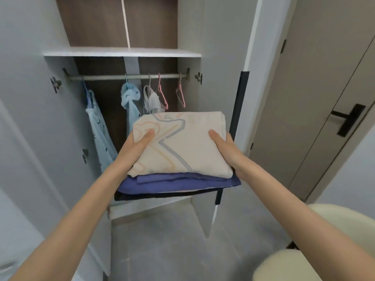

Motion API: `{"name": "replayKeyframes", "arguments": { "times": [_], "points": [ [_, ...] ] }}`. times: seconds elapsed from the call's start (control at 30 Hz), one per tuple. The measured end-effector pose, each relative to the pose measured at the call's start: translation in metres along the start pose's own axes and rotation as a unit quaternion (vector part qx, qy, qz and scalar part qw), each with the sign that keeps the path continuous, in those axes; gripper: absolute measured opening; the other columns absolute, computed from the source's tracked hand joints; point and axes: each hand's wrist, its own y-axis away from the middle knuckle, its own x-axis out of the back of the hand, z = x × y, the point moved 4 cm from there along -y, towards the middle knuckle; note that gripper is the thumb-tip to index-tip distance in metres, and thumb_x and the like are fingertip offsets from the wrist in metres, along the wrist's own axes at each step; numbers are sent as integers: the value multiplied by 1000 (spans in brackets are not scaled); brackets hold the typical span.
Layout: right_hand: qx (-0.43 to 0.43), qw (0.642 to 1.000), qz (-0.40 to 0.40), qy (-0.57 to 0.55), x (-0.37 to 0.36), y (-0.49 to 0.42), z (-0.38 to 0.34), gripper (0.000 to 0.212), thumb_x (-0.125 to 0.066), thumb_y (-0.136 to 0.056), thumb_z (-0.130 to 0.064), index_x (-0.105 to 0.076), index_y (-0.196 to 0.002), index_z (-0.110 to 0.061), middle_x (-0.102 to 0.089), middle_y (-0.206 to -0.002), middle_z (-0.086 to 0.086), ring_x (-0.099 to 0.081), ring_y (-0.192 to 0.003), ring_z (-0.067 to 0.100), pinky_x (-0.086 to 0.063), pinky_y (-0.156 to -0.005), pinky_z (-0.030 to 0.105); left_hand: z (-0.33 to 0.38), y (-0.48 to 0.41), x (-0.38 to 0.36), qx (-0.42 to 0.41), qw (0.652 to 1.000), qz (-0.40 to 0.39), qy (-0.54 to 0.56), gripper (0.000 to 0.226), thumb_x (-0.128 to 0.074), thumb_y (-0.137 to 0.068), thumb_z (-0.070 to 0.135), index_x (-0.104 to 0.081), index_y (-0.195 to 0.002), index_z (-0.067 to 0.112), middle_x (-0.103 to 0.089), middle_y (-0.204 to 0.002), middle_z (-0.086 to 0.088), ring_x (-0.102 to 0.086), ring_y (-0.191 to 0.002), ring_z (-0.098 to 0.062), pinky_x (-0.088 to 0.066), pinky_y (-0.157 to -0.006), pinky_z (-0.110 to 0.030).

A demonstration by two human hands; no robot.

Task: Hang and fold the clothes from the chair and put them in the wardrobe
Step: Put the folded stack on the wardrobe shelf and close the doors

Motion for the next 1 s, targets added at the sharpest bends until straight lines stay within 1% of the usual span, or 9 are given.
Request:
{"name": "replayKeyframes", "arguments": {
  "times": [0.13,0.27,0.33,0.4,0.5,0.63,0.77,0.9,1.0],
  "points": [
    [44,999,-30,7,-15,-34,-53,40,-43,-99,-45,-38,-133,-24,-60,-113,-7,-59,-95,6,-47,-67,16,40,-37,28,-35,999,7,16,55,-61,-86,53,-47,-135,33,-60,-127,11,-56,-116,-10,-40,-107,-37],
    [77,996,-45,8,-23,-77,-94,26,-44,-100,-43,-42,-120,-27,-61,-102,-11,-60,-88,3,-49,-59,11,70,-78,46,-66,997,19,34,48,-59,-91,44,-49,-134,27,-62,-122,7,-58,-115,-12,-43,-102,-32],
    [100,993,-56,5,-30,-100,-112,24,-44,-99,-42,-46,-118,-27,-64,-105,-9,-62,-90,5,-50,-65,14,80,-99,52,-88,995,21,33,49,-58,-92,41,-48,-137,24,-62,-125,6,-58,-115,-11,-44,-100,-30],
    [112,992,-64,3,-34,-130,-122,38,-47,-98,-45,-47,-128,-23,-65,-115,-4,-64,-98,9,-50,-73,19,87,-122,58,-103,994,28,35,46,-56,-94,38,-48,-136,22,-62,-123,6,-59,-112,-9,-46,-97,-26],
    [131,988,-77,4,-41,-174,-137,36,-46,-98,-44,-48,-127,-23,-65,-111,-6,-64,-94,7,-50,-69,15,95,-162,66,-115,992,40,30,47,-56,-93,40,-48,-136,23,-61,-124,6,-59,-112,-8,-47,-92,-23],
    [143,986,-90,4,-46,-241,-164,42,-47,-97,-46,-47,-132,-22,-64,-119,-3,-63,-101,11,-49,-75,20,109,-224,73,-117,991,56,25,50,-55,-93,43,-46,-138,24,-61,-124,7,-59,-109,-6,-46,-79,-17],
    [162,981,-111,5,-52,-307,-203,41,-46,-98,-46,-48,-130,-20,-64,-113,-4,-63,-97,10,-49,-70,16,131,-286,80,-119,988,91,23,40,-53,-94,43,-48,-131,25,-61,-109,13,-59,-95,0,-45,-68,-10],
    [192,974,-124,-4,-68,-371,-240,47,-48,-97,-46,-48,-135,-19,-64,-124,2,-63,-106,17,-51,-84,24,151,-348,103,-145,981,128,14,52,-57,-92,43,-46,-138,21,-58,-127,4,-57,-114,-12,-44,-81,-17],
    [198,971,-133,-9,-84,-413,-260,49,-49,-96,-47,-49,-135,-18,-65,-122,3,-64,-106,19,-50,-90,30,162,-386,119,-161,978,133,3,48,-56,-93,42,-49,-136,22,-61,-122,6,-59,-106,-5,-44,-78,-15]
  ]
}}
